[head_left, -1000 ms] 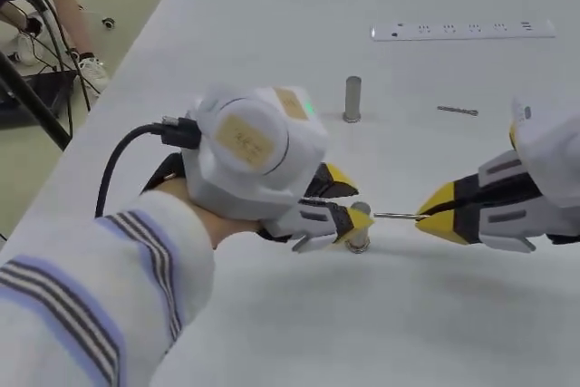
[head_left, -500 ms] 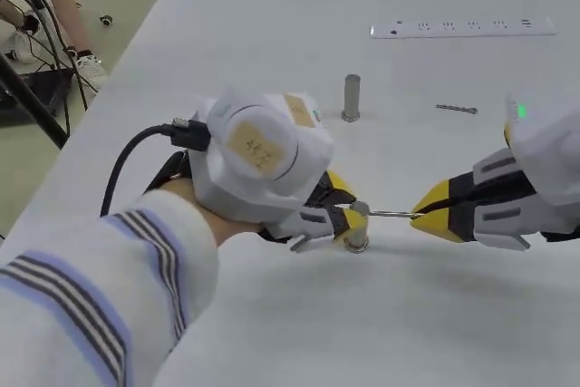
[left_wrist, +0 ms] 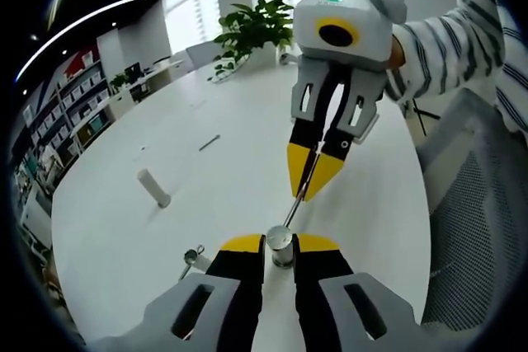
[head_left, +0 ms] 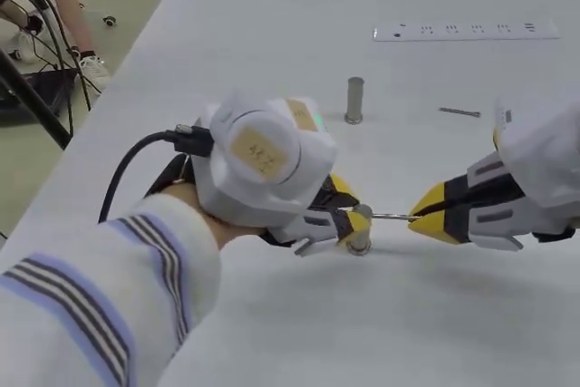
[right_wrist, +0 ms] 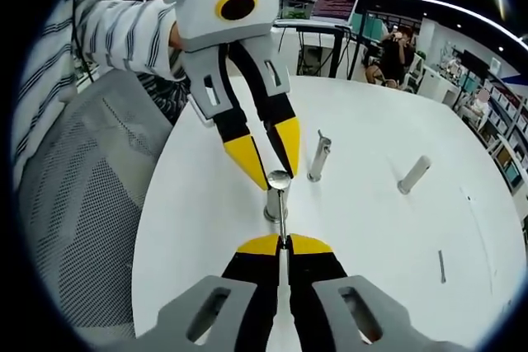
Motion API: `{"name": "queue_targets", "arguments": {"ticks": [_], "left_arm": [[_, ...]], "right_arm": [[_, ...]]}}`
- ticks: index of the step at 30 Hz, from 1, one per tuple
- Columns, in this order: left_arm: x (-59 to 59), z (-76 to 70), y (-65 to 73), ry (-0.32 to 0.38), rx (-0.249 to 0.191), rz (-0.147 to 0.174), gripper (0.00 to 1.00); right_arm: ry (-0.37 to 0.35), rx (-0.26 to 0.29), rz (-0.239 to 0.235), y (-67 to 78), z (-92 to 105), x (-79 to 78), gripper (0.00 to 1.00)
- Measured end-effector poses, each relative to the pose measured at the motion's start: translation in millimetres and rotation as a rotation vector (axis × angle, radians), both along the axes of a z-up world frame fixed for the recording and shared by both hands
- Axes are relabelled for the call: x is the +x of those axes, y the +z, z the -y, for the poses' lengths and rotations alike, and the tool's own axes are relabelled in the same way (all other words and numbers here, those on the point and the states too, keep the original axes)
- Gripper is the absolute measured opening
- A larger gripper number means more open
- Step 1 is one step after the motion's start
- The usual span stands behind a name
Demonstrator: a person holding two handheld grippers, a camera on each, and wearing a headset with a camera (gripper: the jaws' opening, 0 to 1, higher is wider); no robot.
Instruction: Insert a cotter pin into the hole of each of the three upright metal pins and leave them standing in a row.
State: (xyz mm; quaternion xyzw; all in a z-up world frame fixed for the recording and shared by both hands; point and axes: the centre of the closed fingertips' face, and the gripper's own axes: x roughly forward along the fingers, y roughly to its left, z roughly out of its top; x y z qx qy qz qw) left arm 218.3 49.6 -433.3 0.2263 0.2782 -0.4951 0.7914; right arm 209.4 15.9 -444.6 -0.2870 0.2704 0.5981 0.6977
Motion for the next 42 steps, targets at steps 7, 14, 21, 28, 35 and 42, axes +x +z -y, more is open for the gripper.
{"name": "queue_targets", "arguments": {"ticks": [7, 14, 21, 28, 35, 42], "left_arm": [[0.2, -0.3, -0.2, 0.004, 0.001, -0.003, 0.09], [-1.2, -0.3, -0.3, 0.008, 0.001, -0.011, 0.09], [-2.0, -0.7, -0.5, 0.011, 0.002, -0.011, 0.09], [-2.3, -1.0, -0.6, 0.016, 0.003, -0.017, 0.09], [-2.6, 0.3, -0.5, 0.018, 0.006, -0.02, 0.09], [-2.6, 0.9, -0.1, 0.021, 0.008, -0.019, 0.09]], "right_arm": [[0.007, -0.003, 0.007, -0.2, -3.0, 3.7, 0.0], [0.03, 0.004, 0.001, -3.1, -11.7, 1.1, 0.0], [0.051, -0.004, 0.011, -4.6, -19.7, 2.1, 0.0], [0.082, -0.004, 0.031, -4.0, -28.1, 1.1, 0.0], [0.068, 0.004, 0.063, -3.0, -25.2, 2.0, 0.13], [0.022, 0.029, 0.033, 0.0, -11.6, 5.2, 0.02]]}}
